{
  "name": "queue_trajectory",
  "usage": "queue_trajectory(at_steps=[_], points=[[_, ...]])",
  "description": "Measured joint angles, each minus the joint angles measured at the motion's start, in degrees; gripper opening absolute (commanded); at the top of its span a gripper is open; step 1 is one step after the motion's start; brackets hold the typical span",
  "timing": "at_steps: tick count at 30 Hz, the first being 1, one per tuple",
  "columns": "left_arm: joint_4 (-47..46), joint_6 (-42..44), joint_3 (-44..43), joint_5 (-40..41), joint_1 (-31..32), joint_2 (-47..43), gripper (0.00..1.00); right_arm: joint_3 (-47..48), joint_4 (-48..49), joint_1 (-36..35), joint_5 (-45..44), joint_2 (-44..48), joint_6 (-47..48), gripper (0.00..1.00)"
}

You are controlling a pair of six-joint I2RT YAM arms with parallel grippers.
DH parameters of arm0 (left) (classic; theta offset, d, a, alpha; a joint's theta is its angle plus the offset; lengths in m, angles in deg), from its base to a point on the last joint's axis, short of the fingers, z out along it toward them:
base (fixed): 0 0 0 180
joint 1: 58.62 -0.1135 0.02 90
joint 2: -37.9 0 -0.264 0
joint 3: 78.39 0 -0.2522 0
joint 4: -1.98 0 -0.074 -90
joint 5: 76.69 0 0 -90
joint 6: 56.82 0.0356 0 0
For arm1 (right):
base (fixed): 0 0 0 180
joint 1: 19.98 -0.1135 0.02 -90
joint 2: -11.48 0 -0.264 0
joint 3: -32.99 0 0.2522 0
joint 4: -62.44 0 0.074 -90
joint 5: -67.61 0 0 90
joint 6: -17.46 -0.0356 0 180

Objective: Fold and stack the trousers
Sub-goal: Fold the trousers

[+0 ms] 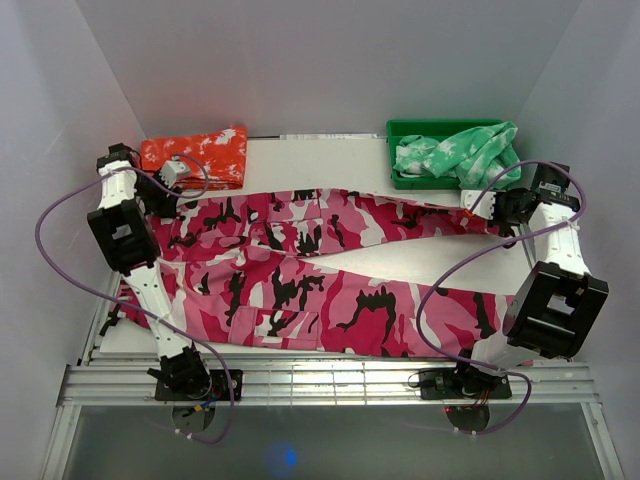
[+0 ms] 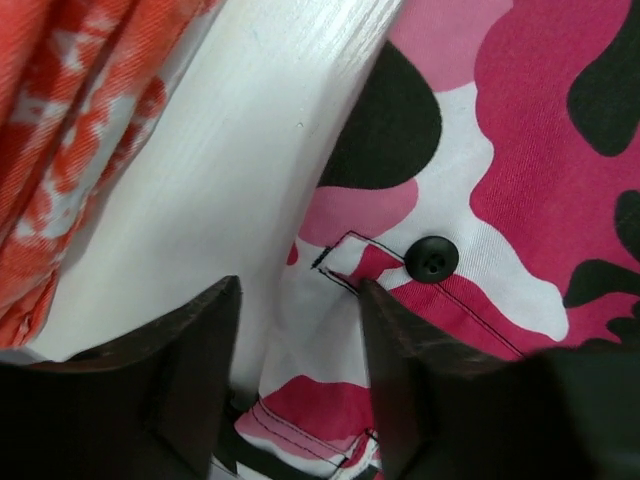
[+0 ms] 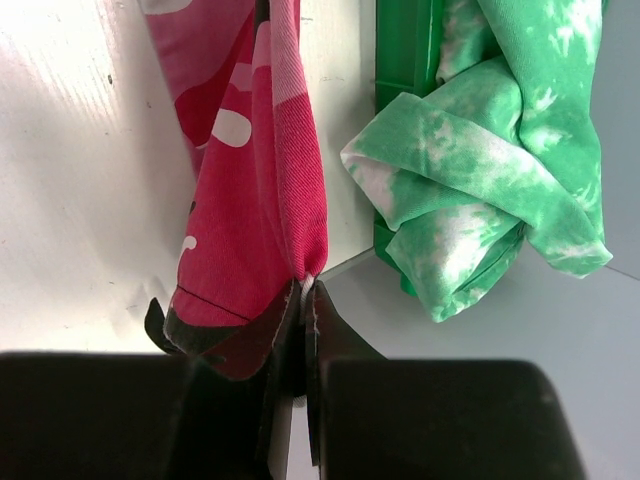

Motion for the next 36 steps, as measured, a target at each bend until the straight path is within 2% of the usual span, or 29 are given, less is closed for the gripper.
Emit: queue_trajectory(at_steps=[2, 3, 5, 8, 9, 12, 15, 20, 23, 28, 32, 36], points=[[-0.63, -0.26, -0.04, 0.52, 0.35, 1.05, 0.51, 0.04, -0.02, 0.0, 0.0, -0.11, 0.02, 0.08], [-0.74, -0.57, -0.26, 0.5, 0.46, 1.6, 0.41, 0.2, -0.04, 0.0, -0.02, -0.28, 0.0, 0.08], [-0.52, -1.09, -1.11, 0.57, 0.61, 1.81, 0.32, 1.18, -0.31, 0.0, -0.07, -1.18, -0.24, 0.08], [-1.05, -1.81, -1.44, 0.57, 0.94, 1.97, 0.03, 4.07, -0.7, 0.02, -0.2, -3.26, -1.57, 0.08], [-1.25, -1.99, -1.53, 0.46, 0.98, 1.88, 0.0, 5.44, -0.72, 0.02, -0.24, -4.07, -2.47, 0.08], [-2.71, -3.26, -0.9, 0.31, 1.16, 1.46, 0.0, 11.06, -1.62, 0.04, -0.31, -6.93, -6.08, 0.08], [-6.91, -5.95, 3.72, -0.02, 1.22, -1.4, 0.0, 18.93, -3.08, 0.07, -0.02, -9.97, -10.05, 0.08], [-17.4, -11.76, 17.9, -0.9, 0.46, -12.66, 0.0, 29.14, -7.19, 0.55, 2.75, -10.25, -14.82, 0.08], [-25.11, -15.37, 28.33, -1.81, -1.22, -22.93, 0.0, 30.08, -9.57, 1.4, 4.61, -7.34, -14.95, 0.08], [-36.81, -18.08, 47.71, -4.98, -7.19, -42.99, 0.0, 19.37, -14.36, 7.06, 8.57, 7.21, -5.05, 0.08], [-40.41, -16.13, 61.37, -9.18, -13.16, -56.54, 0.0, 8.09, -22.18, 20.26, 12.37, 19.54, 2.71, 0.08], [-37.94, -8.09, 75.1, -12.09, -18.8, -66.23, 0.0, -1.09, -31.45, 31.87, 10.43, 23.17, 5.57, 0.08]])
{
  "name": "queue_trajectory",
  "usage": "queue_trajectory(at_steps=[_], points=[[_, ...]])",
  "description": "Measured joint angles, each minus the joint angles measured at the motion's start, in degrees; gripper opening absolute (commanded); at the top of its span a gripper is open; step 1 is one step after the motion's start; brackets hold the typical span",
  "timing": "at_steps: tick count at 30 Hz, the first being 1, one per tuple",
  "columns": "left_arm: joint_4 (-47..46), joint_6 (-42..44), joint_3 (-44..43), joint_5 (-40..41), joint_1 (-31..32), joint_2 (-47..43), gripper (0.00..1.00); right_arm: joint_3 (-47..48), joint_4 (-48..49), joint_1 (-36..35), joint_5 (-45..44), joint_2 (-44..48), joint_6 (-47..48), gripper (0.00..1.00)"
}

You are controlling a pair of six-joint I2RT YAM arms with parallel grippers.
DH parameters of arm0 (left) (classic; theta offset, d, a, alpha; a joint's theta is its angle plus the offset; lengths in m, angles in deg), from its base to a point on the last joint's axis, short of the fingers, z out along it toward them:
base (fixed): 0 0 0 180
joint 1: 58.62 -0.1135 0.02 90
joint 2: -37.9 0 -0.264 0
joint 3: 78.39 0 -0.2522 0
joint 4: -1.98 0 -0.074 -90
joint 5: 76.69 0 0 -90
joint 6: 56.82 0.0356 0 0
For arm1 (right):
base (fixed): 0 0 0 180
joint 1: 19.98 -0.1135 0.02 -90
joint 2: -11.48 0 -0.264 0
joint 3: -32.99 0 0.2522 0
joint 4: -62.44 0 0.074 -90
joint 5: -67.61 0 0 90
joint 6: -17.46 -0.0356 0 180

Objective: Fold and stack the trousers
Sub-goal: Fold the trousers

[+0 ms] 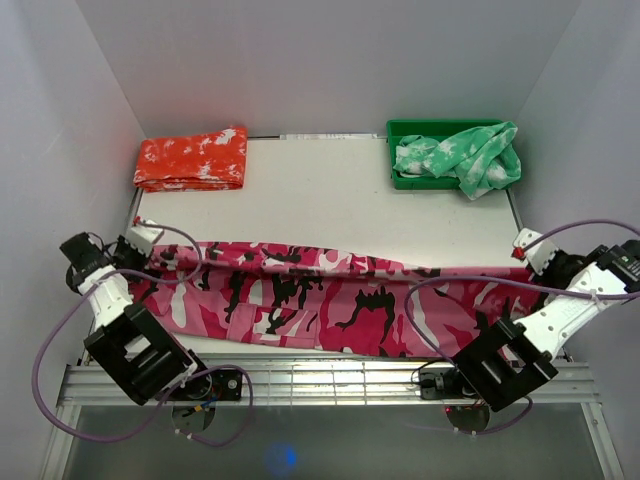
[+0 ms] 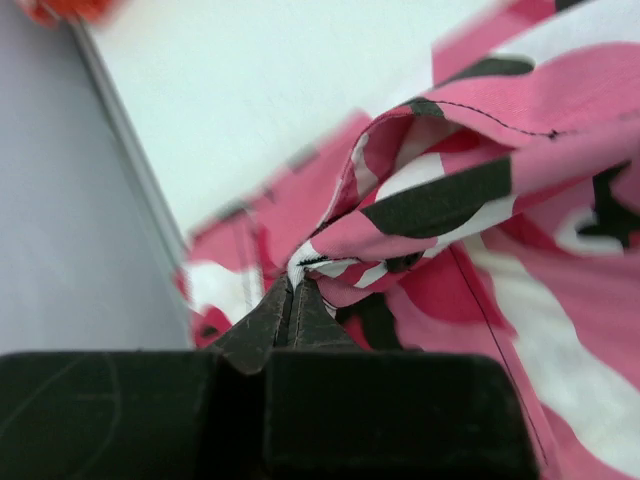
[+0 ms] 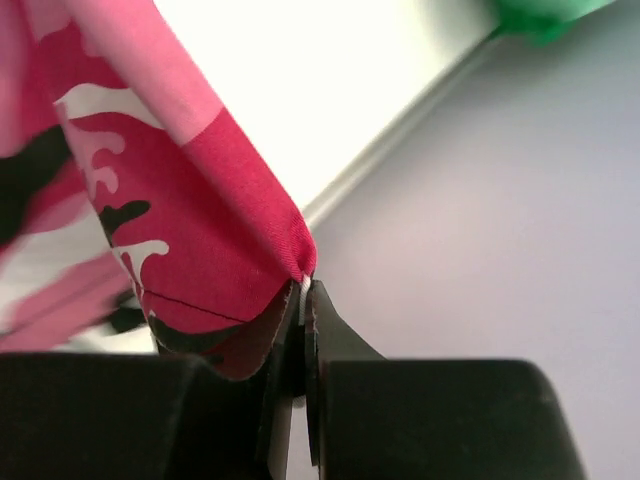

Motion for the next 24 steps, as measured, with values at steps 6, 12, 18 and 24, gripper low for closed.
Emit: queue_trajectory(at_steps=[6, 12, 18, 24], points=[[1.75, 10.78, 12.68, 7.26, -4.09, 3.02, 0.0, -20.61, 0.13, 4.2, -10.91, 1.62, 1.62, 0.08], [4.59, 8.76, 4.04, 10.08, -4.07, 13.53, 0.0, -31.45, 6.47, 4.13, -16.48, 4.48, 1.9, 0.08], [8.5, 0.0, -4.13, 13.25, -1.07, 20.15, 0.0, -32.24, 13.44, -2.89, -17.22, -1.97, 1.79, 0.08], [9.6, -8.22, -9.92, 18.12, 5.16, 24.24, 0.0, -19.71, 18.56, -15.91, -17.42, -12.83, 1.88, 0.08]])
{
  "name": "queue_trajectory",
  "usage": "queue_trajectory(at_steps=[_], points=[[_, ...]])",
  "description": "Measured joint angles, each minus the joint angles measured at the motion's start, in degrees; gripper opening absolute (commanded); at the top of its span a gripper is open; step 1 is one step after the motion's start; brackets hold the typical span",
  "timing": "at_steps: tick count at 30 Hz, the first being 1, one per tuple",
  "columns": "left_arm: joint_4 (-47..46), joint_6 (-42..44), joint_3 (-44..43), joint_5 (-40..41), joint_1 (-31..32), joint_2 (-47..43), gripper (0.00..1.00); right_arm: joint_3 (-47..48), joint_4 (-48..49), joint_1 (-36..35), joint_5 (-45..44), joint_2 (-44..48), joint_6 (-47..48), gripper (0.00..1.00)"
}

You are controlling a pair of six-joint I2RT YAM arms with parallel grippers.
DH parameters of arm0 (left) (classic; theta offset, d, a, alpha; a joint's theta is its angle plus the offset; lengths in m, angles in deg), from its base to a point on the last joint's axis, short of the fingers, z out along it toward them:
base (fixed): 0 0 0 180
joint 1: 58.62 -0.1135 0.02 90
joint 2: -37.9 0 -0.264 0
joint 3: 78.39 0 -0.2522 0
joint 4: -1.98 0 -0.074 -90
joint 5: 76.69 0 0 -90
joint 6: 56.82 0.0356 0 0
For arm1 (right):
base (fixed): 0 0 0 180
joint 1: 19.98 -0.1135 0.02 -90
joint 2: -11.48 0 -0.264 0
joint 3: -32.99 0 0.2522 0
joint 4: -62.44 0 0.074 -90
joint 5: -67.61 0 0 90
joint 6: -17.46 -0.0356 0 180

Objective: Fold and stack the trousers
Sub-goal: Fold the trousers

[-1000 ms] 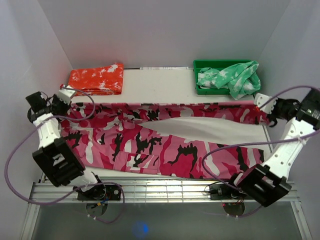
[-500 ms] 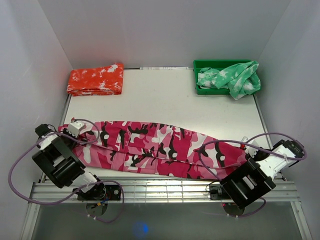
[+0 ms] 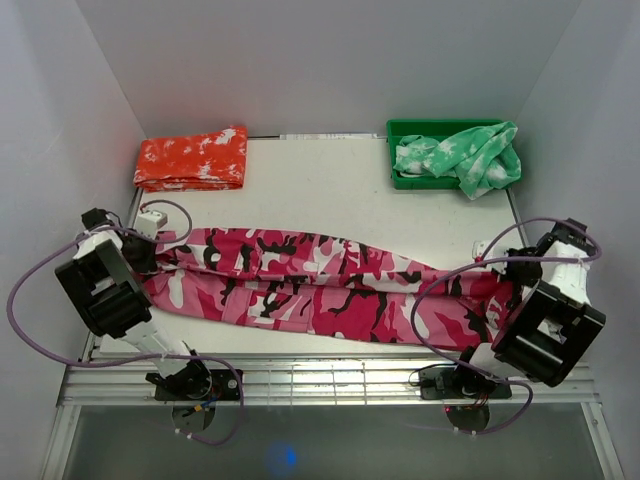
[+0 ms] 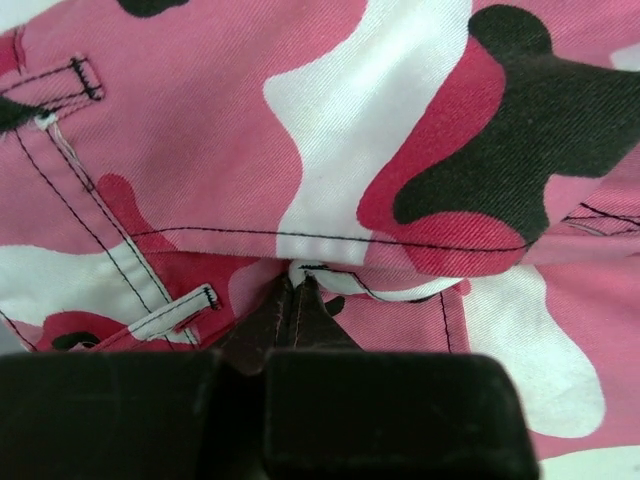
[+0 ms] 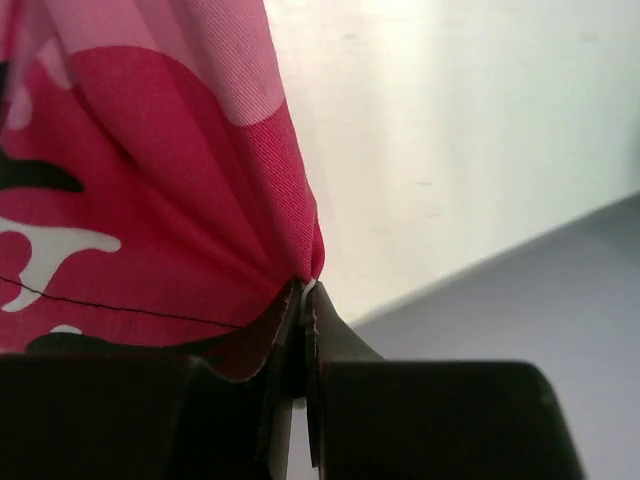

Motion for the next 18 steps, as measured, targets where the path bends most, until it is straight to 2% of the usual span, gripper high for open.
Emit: queue_trajectory(at_steps=[4, 8, 14, 18], points=[[2.67, -6.47, -7.28, -0.37, 2.49, 5.42, 0.0, 9.01, 2.36, -3.17, 1.46, -4.22, 0.02, 0.08], [6.45, -11.45, -14.29, -2.21, 3.04, 9.07, 0.0, 16.68, 0.59, -3.87, 4.04, -7.72, 0.02, 0.08], [9.2, -14.8, -20.48, -7.39, 2.36, 7.13, 0.0, 26.1, -4.24, -3.1, 9.75, -7.3, 0.07, 0.08], [11.41, -13.88, -20.61, -13.25, -1.11, 2.6, 0.0, 25.94, -6.88, 2.23, 16.46, -1.6, 0.04, 0.08]])
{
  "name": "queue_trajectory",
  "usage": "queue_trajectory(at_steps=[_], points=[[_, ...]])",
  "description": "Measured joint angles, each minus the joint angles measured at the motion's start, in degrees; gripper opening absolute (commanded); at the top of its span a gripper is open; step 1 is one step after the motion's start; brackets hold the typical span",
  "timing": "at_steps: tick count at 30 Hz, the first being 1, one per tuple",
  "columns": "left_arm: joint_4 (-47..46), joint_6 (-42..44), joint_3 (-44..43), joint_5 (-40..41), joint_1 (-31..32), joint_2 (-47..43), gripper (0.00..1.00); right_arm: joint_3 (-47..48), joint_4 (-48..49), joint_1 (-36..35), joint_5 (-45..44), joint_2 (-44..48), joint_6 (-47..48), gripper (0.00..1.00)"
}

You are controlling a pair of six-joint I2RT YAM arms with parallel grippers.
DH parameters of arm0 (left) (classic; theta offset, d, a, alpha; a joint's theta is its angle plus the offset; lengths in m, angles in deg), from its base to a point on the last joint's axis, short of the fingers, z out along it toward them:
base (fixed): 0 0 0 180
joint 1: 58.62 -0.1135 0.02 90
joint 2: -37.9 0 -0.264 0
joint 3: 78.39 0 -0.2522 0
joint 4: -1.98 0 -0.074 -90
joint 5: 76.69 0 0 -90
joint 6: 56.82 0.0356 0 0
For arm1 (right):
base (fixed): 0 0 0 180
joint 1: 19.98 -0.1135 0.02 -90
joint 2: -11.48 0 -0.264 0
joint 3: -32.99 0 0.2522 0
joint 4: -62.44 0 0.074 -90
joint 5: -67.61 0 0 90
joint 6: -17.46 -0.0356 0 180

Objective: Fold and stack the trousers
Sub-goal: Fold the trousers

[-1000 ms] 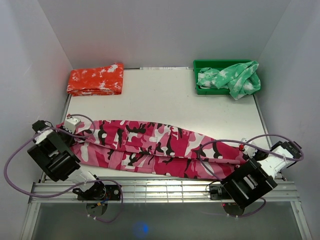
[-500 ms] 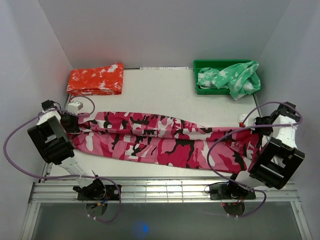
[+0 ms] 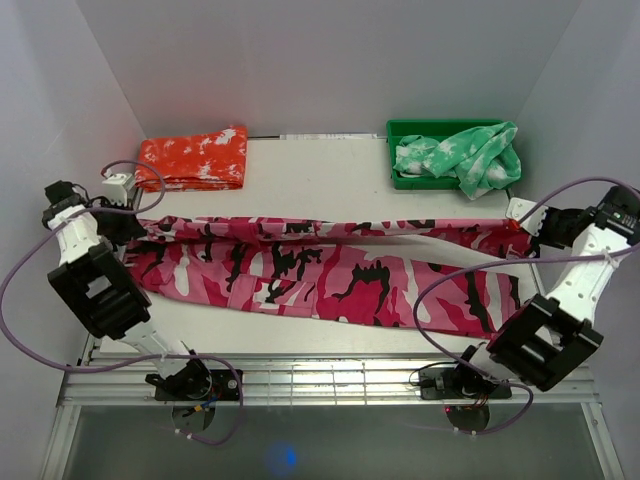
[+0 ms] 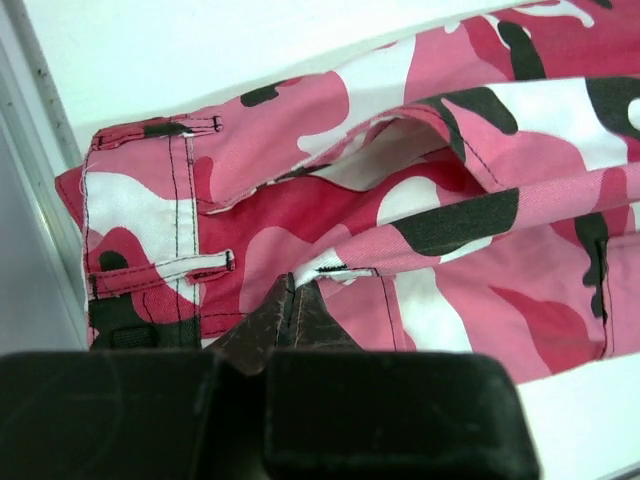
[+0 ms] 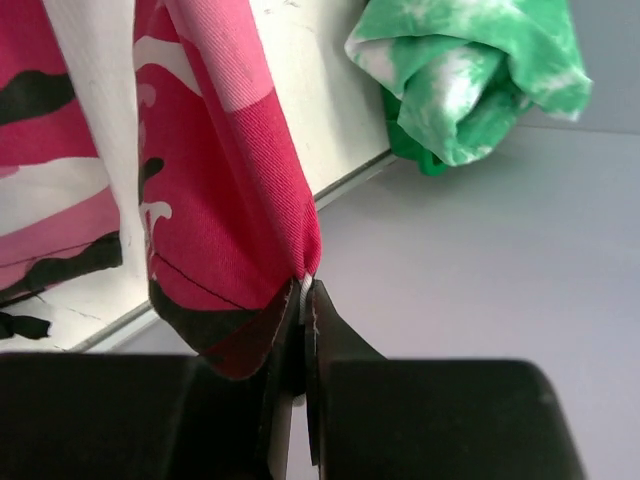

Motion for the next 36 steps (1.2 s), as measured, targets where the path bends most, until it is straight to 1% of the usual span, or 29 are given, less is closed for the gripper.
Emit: queue_trajectory(at_steps=[3, 7, 9, 12, 15, 17, 23, 27, 29, 33, 36], points=[[1.29, 3.85, 2.71, -2.1, -2.6, -3.69, 0.0, -4.74, -0.5, 3.89, 3.02, 5.68, -0.02, 0.08], [1.92, 13.14, 11.67, -0.98, -6.6, -7.45, 0.0, -17.16, -0.2, 7.96, 0.5, 11.58, 0.13, 0.08], [1.73, 17.55, 16.15, 0.83, -8.48, -7.43, 0.0, -22.93, -0.46, 10.54, -2.03, 12.2, 0.24, 0.08], [1.01, 22.01, 21.51, 4.13, -10.56, -6.97, 0.0, -29.0, 0.13, 13.84, -6.05, 11.67, 0.22, 0.08], [-0.28, 24.28, 23.45, 6.34, -11.04, -4.94, 0.0, -34.12, 3.19, 15.02, -8.94, 11.67, 0.24, 0.08], [-0.81, 24.02, 23.23, 6.6, -10.86, -4.15, 0.0, -36.61, 5.05, 15.06, -9.99, 11.67, 0.24, 0.08], [0.42, 19.63, 19.76, 7.8, -8.94, -1.55, 0.0, -37.33, 8.5, 11.8, -10.71, 11.3, 0.24, 0.08], [2.08, 17.88, 15.76, 7.72, -7.54, 0.07, 0.0, -33.46, 8.46, 9.75, -10.12, 7.8, 0.2, 0.08], [4.85, 17.53, 12.26, 6.43, -7.3, 0.55, 0.0, -30.64, 7.72, 9.29, -8.94, 6.23, 0.13, 0.08], [13.07, 19.52, 3.85, 0.35, -8.41, 0.55, 0.0, -25.99, 4.57, 9.86, -5.84, 5.25, -0.07, 0.08], [17.75, 23.8, 2.45, -2.4, -10.36, -0.96, 0.0, -24.81, 1.77, 12.94, -3.63, 5.33, -0.2, 0.08]])
